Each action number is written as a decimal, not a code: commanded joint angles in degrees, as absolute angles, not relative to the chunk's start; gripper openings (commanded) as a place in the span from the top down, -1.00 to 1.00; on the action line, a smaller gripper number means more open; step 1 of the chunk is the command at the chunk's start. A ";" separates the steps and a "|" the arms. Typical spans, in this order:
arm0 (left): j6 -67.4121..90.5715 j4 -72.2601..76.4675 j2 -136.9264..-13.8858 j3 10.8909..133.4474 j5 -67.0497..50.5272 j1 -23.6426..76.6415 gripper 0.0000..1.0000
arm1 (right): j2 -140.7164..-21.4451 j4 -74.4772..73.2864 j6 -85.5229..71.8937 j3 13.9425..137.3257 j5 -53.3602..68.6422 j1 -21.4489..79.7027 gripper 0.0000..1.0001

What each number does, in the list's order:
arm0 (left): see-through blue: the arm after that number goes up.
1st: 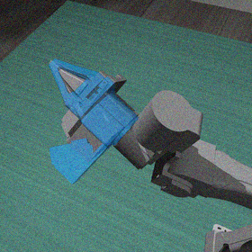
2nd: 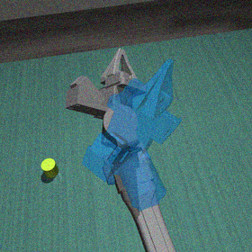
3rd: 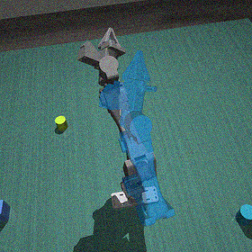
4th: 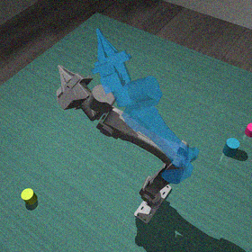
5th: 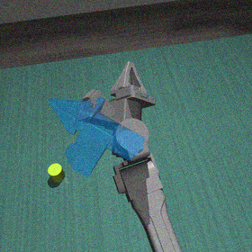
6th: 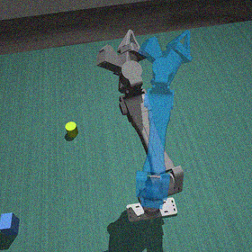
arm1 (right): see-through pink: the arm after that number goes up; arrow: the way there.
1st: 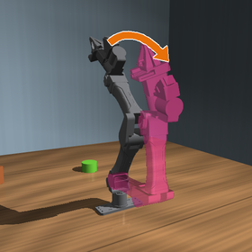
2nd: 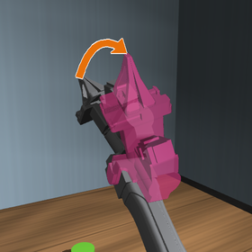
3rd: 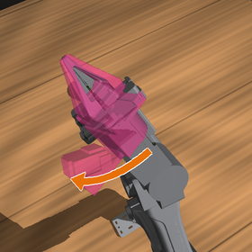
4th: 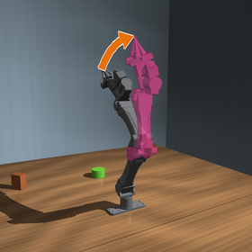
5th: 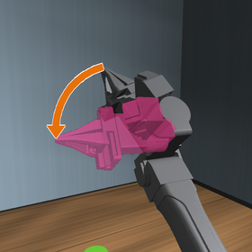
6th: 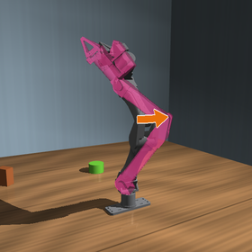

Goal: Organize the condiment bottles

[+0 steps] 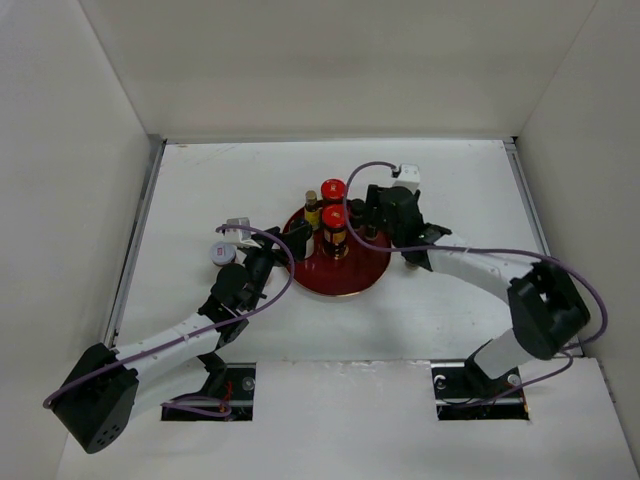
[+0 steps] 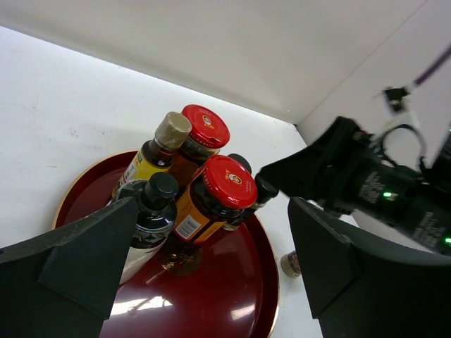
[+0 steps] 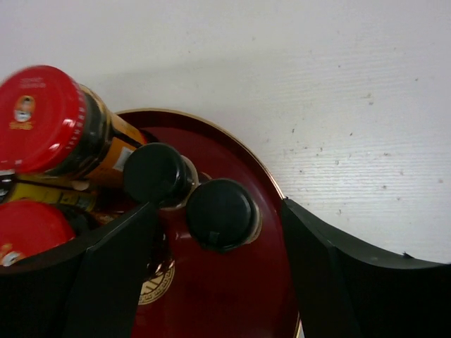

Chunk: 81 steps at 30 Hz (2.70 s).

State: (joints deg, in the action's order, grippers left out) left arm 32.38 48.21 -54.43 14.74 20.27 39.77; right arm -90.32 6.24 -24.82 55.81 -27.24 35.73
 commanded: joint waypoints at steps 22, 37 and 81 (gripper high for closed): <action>32.96 51.15 -53.52 15.38 19.51 39.59 -0.77 | -68.28 -12.93 -32.61 41.04 -33.40 33.62 -0.59; 32.87 51.24 -54.93 15.56 19.78 39.51 -0.77 | -68.92 -6.06 -28.31 42.71 -41.30 35.36 0.24; 34.09 -10.53 -40.68 28.56 39.56 39.07 -0.65 | -68.56 10.88 -24.70 40.18 -33.84 43.81 -0.87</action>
State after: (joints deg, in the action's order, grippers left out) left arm 32.38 0.64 -39.62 26.61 38.04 39.03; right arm -70.81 5.82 -25.26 42.65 -33.67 43.27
